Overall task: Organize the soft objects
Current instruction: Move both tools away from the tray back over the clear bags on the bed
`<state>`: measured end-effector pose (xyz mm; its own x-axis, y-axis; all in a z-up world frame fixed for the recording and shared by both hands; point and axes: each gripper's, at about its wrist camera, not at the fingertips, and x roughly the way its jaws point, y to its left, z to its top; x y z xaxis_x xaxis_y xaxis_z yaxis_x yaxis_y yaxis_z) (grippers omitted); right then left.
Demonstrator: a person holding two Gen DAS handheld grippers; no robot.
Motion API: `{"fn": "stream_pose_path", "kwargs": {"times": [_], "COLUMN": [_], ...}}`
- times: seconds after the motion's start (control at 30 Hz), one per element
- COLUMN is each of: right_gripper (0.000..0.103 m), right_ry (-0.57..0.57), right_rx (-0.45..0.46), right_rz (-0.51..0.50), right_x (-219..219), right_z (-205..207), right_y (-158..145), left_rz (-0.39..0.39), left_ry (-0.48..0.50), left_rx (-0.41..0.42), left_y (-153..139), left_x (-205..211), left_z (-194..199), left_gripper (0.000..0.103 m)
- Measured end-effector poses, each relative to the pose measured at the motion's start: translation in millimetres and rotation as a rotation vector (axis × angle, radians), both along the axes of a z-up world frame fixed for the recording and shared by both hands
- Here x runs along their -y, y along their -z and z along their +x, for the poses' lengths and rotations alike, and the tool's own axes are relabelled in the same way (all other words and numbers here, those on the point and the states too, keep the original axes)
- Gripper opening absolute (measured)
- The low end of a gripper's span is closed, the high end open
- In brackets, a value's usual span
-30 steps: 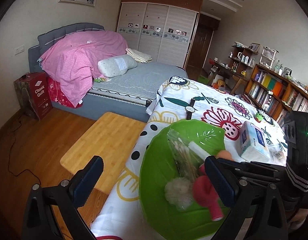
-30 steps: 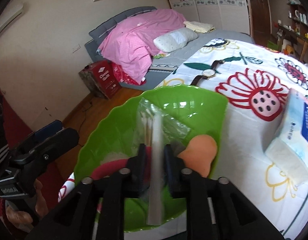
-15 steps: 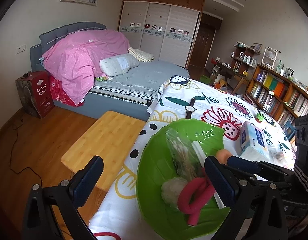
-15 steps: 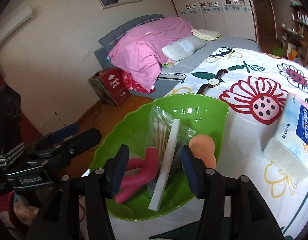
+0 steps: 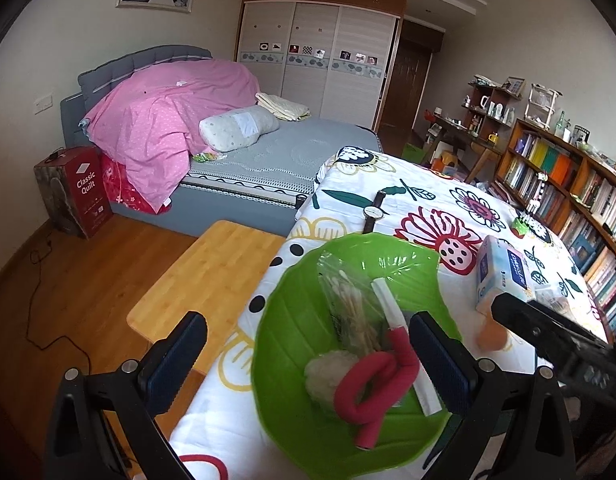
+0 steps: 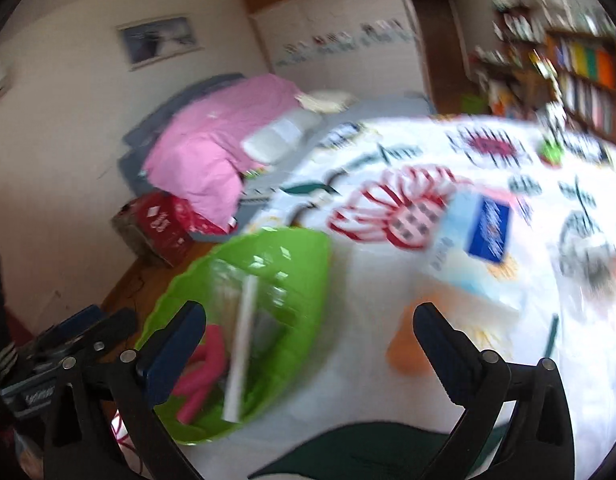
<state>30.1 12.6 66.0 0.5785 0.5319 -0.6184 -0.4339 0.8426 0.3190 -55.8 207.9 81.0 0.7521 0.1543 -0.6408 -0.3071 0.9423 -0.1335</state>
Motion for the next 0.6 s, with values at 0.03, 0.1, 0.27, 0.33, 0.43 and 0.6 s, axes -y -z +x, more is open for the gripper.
{"fn": "stream_pose_path", "kwargs": {"times": [0.03,0.1,0.27,0.33,0.43,0.6], "right_gripper": [0.103,0.103,0.103,0.103,0.103,0.103], "right_ry": [0.017,0.064,0.115,0.115,0.114,0.132], "right_rx": [-0.032,-0.073,-0.04,-0.025,0.03,0.138], "right_rz": [0.003,0.007,0.009,0.009,-0.02,-0.118], "right_x": [5,19,48,59,70,93], "right_z": [4,11,11,9,2,-15], "right_y": [3,7,5,4,3,2], "left_rz": [0.002,0.011,0.046,0.044,0.042,0.071], "left_ry": [0.003,0.016,0.054,0.079,0.105,0.126], "left_rx": [-0.003,-0.007,-0.016,-0.028,-0.055,-0.097], "left_y": [0,-2,-5,-5,-2,0], "left_x": [2,10,32,41,55,82], "left_z": [2,4,9,14,21,32], "left_gripper": [0.103,0.103,0.103,0.103,0.103,0.103]}}
